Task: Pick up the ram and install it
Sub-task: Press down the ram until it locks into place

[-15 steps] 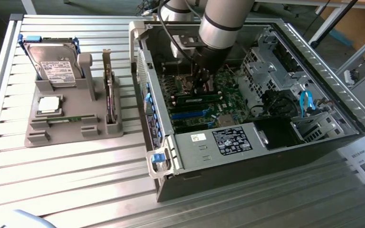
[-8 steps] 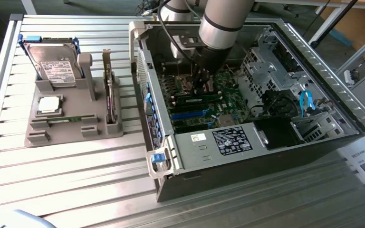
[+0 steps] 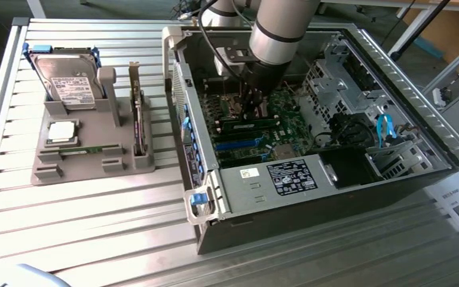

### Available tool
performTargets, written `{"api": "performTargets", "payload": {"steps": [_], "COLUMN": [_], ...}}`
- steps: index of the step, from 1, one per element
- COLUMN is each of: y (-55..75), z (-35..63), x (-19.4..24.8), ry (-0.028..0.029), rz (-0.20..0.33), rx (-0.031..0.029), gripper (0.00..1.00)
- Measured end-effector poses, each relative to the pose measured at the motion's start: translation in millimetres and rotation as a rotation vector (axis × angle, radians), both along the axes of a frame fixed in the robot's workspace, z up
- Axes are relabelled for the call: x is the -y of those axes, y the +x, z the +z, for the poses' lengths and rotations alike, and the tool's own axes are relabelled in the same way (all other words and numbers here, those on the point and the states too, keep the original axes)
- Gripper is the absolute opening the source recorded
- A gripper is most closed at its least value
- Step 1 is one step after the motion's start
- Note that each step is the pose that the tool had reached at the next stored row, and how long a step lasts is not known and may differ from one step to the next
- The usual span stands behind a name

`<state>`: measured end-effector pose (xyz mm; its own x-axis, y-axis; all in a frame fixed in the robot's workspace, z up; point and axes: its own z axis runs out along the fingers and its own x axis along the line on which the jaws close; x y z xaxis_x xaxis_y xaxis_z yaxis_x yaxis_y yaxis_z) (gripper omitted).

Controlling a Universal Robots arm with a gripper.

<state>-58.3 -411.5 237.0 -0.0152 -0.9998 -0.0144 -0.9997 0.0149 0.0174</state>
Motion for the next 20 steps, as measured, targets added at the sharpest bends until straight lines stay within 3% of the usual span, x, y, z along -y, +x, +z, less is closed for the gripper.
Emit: {"api": "performTargets", "payload": {"steps": [20], "y": [0.0], "z": [-3.3], "x": [0.9], "ry": [0.0014], "rz": [0.000], "rx": [0.0002], "gripper": [0.10]}}
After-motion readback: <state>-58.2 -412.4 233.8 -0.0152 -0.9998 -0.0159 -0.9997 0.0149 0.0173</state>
